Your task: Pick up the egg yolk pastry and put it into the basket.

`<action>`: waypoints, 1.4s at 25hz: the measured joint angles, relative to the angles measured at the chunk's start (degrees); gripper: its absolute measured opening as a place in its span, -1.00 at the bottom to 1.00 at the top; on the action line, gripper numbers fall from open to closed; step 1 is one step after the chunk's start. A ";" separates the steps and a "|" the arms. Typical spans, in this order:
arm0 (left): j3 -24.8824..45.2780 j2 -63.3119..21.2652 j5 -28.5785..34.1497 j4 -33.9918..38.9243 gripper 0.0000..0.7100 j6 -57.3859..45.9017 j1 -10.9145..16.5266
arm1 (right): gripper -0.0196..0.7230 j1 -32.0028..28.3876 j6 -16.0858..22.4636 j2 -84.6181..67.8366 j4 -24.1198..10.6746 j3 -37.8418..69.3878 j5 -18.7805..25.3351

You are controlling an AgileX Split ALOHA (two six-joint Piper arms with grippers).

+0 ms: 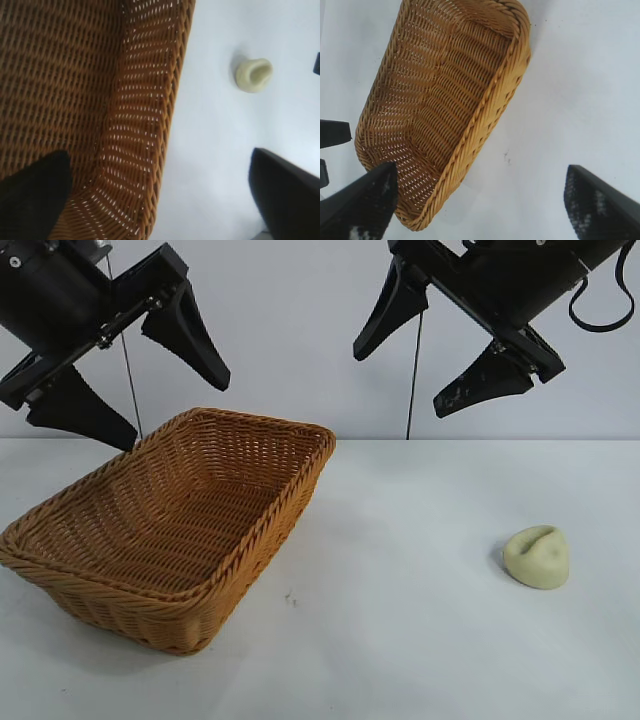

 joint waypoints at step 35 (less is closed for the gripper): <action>17.35 -20.41 -1.56 47.65 0.95 -84.09 -9.76 | 0.79 0.00 0.00 0.00 0.06 0.00 -0.10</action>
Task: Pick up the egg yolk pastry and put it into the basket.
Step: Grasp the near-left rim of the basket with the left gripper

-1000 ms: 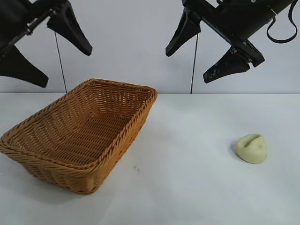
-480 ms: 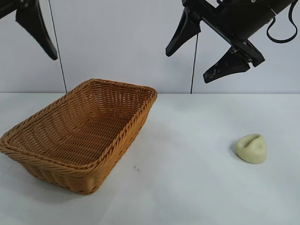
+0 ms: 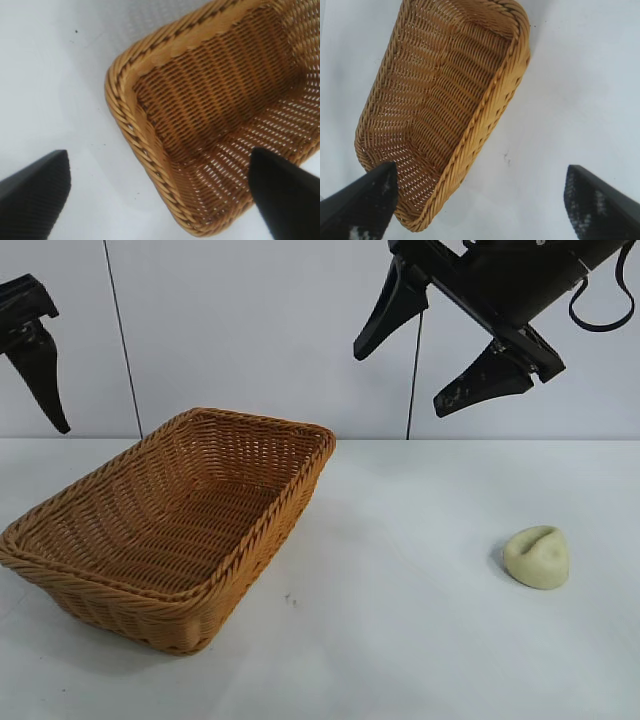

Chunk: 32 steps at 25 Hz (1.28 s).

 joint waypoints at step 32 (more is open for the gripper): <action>2.43 15.47 -9.59 -23.80 0.95 4.04 5.11 | 0.79 0.00 0.41 0.00 0.00 0.00 0.05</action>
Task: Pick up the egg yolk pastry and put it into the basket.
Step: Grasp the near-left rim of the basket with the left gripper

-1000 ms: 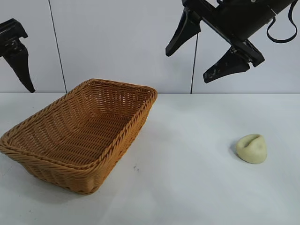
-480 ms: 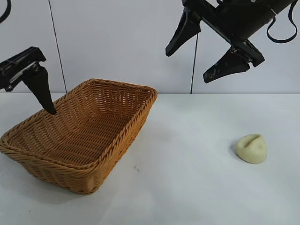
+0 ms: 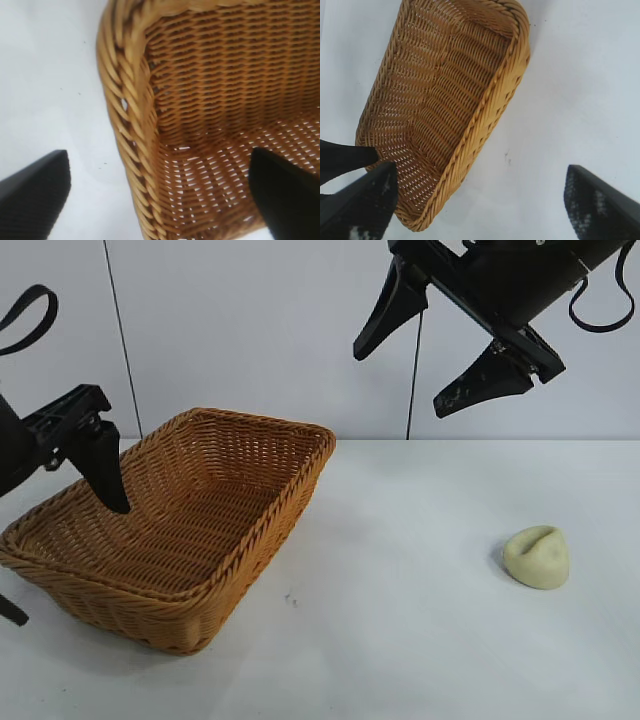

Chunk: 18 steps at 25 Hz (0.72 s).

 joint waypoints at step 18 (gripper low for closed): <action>5.49 8.03 -15.86 1.37 0.95 -5.46 -5.05 | 0.79 0.00 0.00 -0.02 -0.06 0.00 -0.12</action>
